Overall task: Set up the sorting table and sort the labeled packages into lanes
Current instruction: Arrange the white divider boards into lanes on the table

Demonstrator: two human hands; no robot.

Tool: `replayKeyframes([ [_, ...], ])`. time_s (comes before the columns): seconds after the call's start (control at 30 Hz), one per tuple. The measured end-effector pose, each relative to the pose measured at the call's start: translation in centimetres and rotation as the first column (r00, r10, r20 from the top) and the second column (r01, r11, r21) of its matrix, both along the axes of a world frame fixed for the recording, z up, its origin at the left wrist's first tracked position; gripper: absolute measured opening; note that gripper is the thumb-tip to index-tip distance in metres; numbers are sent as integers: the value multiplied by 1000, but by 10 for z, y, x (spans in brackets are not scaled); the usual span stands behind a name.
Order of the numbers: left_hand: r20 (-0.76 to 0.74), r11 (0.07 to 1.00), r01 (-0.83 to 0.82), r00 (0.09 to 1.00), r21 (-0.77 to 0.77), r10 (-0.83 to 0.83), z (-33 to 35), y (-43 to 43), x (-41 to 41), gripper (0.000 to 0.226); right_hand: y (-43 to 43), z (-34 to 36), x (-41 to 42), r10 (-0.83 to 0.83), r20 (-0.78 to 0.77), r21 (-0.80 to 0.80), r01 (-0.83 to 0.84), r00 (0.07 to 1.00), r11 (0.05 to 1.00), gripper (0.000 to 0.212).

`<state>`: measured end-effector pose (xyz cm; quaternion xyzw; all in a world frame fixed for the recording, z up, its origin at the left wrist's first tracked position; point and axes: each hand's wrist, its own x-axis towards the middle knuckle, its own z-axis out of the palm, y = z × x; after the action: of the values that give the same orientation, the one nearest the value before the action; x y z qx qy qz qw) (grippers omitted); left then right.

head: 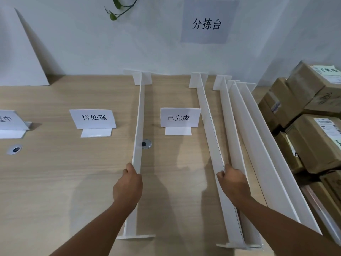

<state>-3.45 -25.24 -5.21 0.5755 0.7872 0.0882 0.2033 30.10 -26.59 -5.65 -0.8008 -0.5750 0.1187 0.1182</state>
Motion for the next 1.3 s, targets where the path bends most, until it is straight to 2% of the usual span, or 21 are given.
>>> replayKeyframes([
  [0.67,41,996,-53,998,-71,56,7,-6,-6,14,5,0,-2,-7,24,-102,9,1000,995,15],
  [0.73,21,997,-52,998,-65,53,11,-8,-5,20,4,7,-2,-11,-1,-87,11,1000,996,22],
  [0.83,-122,999,-15,992,30,18,23,-10,-2,37,1,27,2,-26,-34,-45,24,999,999,29],
  [0.93,-170,972,100,983,213,-64,40,-6,17,57,-9,55,17,-34,-22,-3,34,999,999,28],
  [1.0,-173,925,237,966,296,-192,53,0,47,64,-19,73,35,-53,-7,19,53,999,998,32],
  [1.07,-139,876,334,942,348,-304,69,3,91,62,-32,90,58,-73,34,26,72,997,997,36],
  [1.17,6,827,405,897,389,-442,94,-6,167,53,-50,110,100,-111,42,14,111,993,994,38],
  [1.23,-3,739,494,832,457,-555,100,-18,216,45,-61,118,127,-127,24,-2,127,992,992,38],
  [1.3,37,716,533,790,451,-612,98,-31,261,39,-67,119,151,-131,11,-19,132,991,991,35],
])
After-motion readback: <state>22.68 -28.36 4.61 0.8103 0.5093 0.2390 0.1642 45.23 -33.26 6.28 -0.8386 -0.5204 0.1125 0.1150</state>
